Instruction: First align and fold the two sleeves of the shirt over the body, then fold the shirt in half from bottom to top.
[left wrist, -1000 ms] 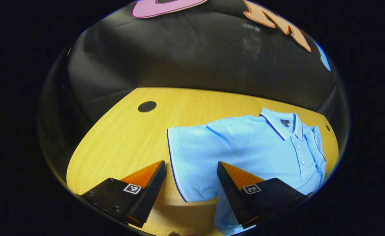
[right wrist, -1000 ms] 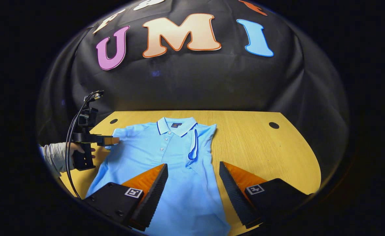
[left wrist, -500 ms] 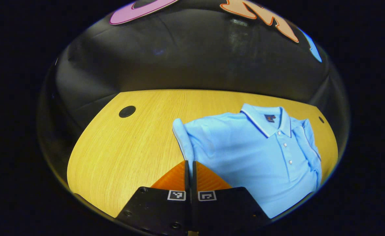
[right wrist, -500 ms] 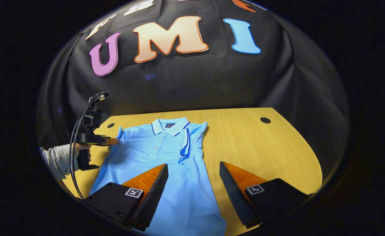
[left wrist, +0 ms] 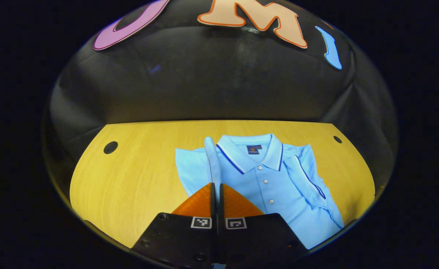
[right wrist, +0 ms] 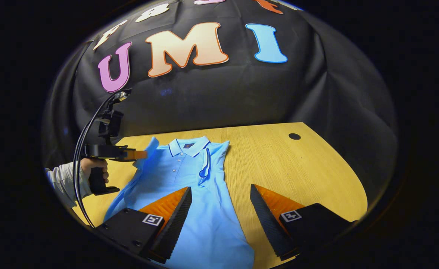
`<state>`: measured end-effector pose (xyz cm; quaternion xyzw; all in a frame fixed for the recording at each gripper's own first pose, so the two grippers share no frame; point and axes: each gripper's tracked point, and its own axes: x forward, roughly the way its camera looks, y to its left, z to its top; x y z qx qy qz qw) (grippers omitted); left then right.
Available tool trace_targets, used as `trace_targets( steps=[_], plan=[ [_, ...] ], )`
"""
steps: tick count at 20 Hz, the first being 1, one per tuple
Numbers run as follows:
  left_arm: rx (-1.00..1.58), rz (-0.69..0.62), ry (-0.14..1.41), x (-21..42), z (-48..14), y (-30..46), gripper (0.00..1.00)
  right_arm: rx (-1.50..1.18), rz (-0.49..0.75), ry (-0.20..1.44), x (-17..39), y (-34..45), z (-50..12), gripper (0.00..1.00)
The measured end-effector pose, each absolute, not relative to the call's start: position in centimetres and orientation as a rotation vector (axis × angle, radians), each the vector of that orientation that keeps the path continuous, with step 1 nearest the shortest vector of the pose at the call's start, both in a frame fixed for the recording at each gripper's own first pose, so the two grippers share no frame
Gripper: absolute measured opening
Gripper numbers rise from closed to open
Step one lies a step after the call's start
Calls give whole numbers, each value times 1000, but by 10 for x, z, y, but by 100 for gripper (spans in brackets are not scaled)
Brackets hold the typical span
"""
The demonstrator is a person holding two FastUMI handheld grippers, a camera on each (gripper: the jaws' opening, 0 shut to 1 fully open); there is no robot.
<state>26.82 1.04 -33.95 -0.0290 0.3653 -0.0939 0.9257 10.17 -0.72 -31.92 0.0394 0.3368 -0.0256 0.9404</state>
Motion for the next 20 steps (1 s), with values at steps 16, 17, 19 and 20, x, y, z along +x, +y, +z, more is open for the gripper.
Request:
trace_targets(
  steps=[16, 17, 19, 20],
  plan=[
    [-98, -308, 579, 179, -284, -2, 96, 14, -36, 625, 78, 10, -313, 94],
    [-95, -289, 565, 164, -277, 6, 96, 7, -36, 621, 67, 8, -309, 98],
    [-99, -254, 563, 130, -268, 19, 96, 7, -33, 608, 45, 7, -299, 94],
    [-99, -236, 562, 113, -267, 26, 96, 6, -28, 605, 35, 6, -296, 98]
  ],
)
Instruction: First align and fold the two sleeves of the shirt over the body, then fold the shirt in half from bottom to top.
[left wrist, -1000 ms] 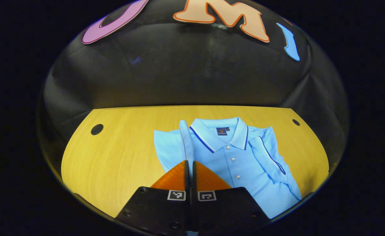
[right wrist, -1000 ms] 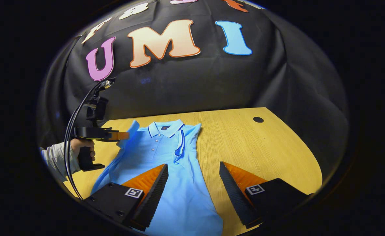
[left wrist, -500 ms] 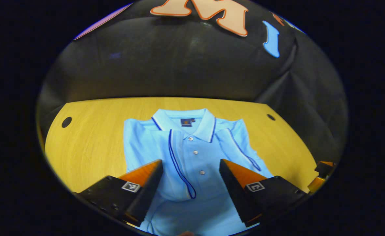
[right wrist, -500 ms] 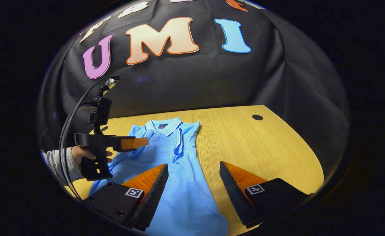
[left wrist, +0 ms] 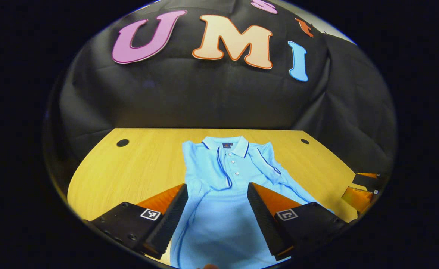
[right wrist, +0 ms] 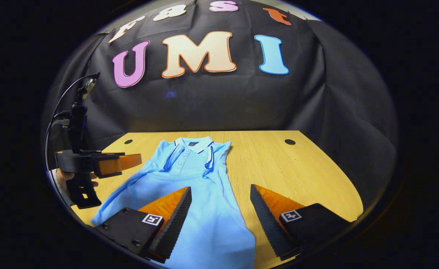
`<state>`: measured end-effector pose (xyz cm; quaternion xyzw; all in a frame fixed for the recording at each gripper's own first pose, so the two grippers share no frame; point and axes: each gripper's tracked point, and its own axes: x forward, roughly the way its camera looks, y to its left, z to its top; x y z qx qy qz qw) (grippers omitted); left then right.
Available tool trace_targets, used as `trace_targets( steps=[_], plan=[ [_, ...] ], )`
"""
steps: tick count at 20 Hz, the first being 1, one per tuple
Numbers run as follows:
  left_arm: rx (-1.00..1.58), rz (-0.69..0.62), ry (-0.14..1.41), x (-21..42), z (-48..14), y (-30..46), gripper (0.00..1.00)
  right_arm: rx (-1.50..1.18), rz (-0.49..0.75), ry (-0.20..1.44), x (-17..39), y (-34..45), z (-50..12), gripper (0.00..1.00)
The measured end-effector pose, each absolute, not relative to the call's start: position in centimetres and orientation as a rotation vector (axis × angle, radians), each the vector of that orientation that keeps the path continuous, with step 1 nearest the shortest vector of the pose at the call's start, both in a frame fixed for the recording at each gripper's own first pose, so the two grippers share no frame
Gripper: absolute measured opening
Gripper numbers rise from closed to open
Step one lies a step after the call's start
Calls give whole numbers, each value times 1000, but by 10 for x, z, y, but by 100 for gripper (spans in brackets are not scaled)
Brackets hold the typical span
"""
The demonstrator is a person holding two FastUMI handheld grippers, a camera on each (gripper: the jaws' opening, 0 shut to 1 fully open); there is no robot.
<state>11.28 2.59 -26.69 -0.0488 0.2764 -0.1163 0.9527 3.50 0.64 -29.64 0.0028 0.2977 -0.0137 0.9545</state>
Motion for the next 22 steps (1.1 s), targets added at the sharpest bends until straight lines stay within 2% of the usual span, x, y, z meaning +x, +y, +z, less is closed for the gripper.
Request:
trace_targets(
  steps=[7, 8, 10, 11, 14, 15, 16, 18, 22],
  plan=[
    [-65, -148, 593, 3, -274, 65, 96, -2, -16, 648, -41, -7, -305, 98],
    [-67, -140, 608, -11, -279, 68, 96, -5, -16, 655, -51, -9, -307, 94],
    [-62, -128, 635, -36, -289, 75, 96, -16, -16, 676, -70, -11, -315, 98],
    [-54, -121, 651, -48, -296, 78, 96, -20, -16, 687, -80, -11, -319, 94],
    [-39, -100, 693, -81, -315, 85, 96, -38, -18, 721, -104, -10, -335, 94],
    [-37, -92, 709, -90, -322, 87, 96, -50, -21, 735, -111, -10, -342, 99],
    [-34, -87, 725, -99, -329, 87, 96, -59, -26, 748, -117, -10, -348, 94],
    [-29, -81, 754, -116, -342, 88, 96, -81, -35, 781, -129, -13, -362, 99],
    [3, -72, 762, -128, -352, 89, 97, -93, -49, 888, -152, -21, -387, 99]
  ],
)
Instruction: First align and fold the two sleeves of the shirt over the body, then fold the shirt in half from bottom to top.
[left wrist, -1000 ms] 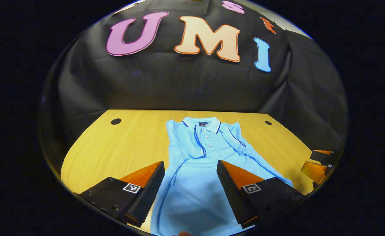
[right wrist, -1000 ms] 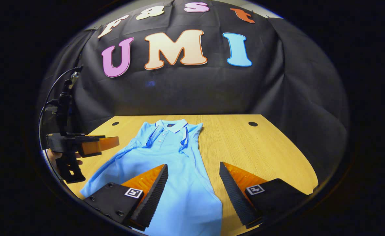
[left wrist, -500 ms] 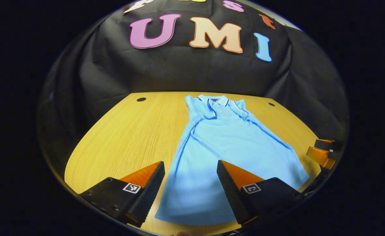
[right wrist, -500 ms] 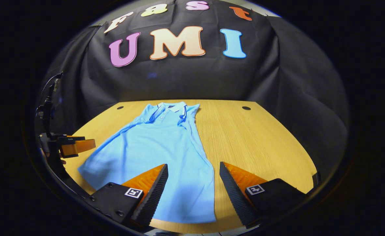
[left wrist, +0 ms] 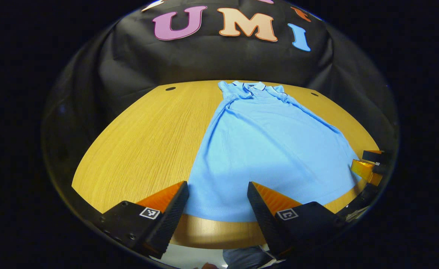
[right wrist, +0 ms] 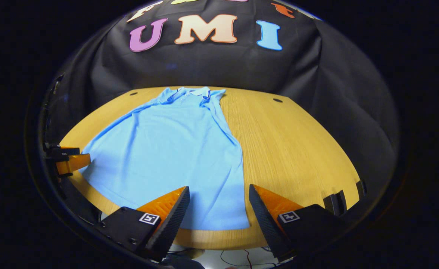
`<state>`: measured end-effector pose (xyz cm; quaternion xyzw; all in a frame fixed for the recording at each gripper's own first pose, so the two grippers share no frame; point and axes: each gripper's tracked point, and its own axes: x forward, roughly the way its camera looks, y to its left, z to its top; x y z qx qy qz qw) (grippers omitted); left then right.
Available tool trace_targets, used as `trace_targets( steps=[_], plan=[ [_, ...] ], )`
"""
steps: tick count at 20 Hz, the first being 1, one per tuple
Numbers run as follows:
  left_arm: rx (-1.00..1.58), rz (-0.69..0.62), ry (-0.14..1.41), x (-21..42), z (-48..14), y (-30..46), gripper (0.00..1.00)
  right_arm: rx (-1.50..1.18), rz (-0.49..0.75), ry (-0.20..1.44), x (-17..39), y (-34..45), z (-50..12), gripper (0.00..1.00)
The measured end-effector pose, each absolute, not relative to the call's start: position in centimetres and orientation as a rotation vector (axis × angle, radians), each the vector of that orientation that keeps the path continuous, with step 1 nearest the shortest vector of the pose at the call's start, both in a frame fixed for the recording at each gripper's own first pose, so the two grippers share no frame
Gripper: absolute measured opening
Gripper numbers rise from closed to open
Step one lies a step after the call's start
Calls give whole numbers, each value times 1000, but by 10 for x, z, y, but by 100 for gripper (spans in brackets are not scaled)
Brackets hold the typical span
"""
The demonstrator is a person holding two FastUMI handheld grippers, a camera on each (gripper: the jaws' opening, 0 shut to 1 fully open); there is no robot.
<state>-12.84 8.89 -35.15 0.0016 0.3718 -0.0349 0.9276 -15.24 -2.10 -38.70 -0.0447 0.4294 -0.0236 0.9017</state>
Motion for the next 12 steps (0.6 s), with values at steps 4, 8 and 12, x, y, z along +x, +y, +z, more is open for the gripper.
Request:
trace_targets(
  steps=[4, 8, 12],
  plan=[
    [-15, -77, 762, -130, -354, 85, 98, 9, -56, 889, -147, -12, -390, 96],
    [-32, -128, 748, -129, -354, 60, 55, -2, 54, 899, -148, 16, -392, 47],
    [-156, -91, 798, -127, -351, 53, 0, 30, 73, 927, -148, 33, -393, 3]
  ],
)
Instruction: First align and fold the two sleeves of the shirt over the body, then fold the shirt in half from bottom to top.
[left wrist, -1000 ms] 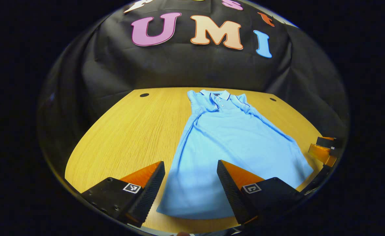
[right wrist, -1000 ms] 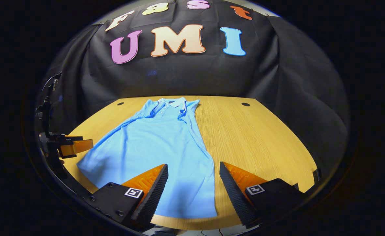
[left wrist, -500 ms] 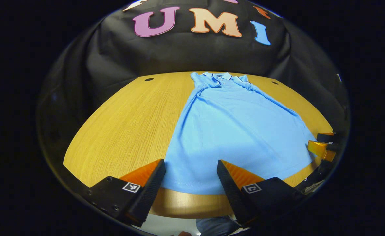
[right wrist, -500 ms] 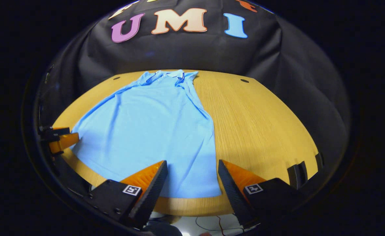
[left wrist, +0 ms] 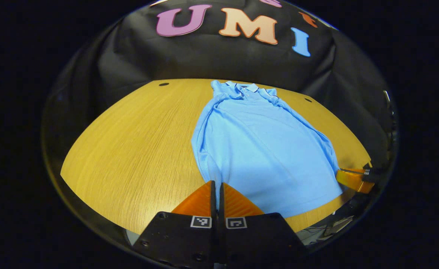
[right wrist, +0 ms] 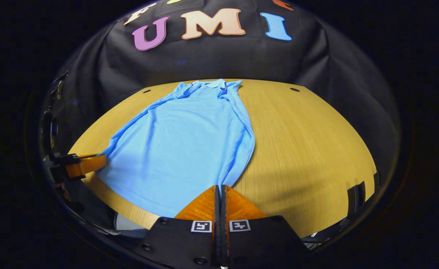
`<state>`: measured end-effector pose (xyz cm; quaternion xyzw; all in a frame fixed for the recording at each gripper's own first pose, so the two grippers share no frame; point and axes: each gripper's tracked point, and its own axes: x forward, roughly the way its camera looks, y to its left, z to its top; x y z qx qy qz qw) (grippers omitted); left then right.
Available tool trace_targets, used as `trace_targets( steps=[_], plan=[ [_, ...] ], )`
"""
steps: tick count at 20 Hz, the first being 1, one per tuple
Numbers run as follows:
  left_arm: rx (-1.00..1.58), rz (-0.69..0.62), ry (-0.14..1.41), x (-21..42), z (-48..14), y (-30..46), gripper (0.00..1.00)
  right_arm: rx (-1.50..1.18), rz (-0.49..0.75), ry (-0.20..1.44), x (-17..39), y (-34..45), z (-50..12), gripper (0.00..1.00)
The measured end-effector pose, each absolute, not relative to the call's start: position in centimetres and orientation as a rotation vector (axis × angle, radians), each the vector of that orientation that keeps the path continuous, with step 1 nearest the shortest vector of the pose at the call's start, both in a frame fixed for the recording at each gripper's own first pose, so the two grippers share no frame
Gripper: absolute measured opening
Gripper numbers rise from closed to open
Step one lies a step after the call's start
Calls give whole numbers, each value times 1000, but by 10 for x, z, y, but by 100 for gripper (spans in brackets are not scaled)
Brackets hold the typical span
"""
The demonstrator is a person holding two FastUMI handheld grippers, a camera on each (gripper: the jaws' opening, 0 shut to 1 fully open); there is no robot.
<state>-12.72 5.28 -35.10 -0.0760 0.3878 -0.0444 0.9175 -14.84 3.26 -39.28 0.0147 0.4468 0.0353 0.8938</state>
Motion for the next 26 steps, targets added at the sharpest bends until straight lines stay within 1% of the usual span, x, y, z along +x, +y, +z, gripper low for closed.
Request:
trace_targets(
  steps=[1, 5, 9, 13, 20, 26],
  plan=[
    [-174, -105, 810, -126, -348, 51, 0, 49, 74, 917, -143, 33, -389, 3],
    [-143, -157, 772, -100, -319, 56, 0, 115, 61, 862, -110, 36, -358, 3],
    [-151, -123, 757, -67, -302, 71, 0, 98, 57, 799, -68, 37, -331, 3],
    [-153, -94, 735, -28, -292, 86, 0, 92, 37, 746, -19, 36, -318, 3],
    [-131, -96, 707, 51, -279, 99, 0, 90, 9, 677, 64, 34, -308, 2],
    [-90, -136, 670, 129, -272, 93, 0, 89, -22, 637, 134, 28, -316, 2]
  ],
)
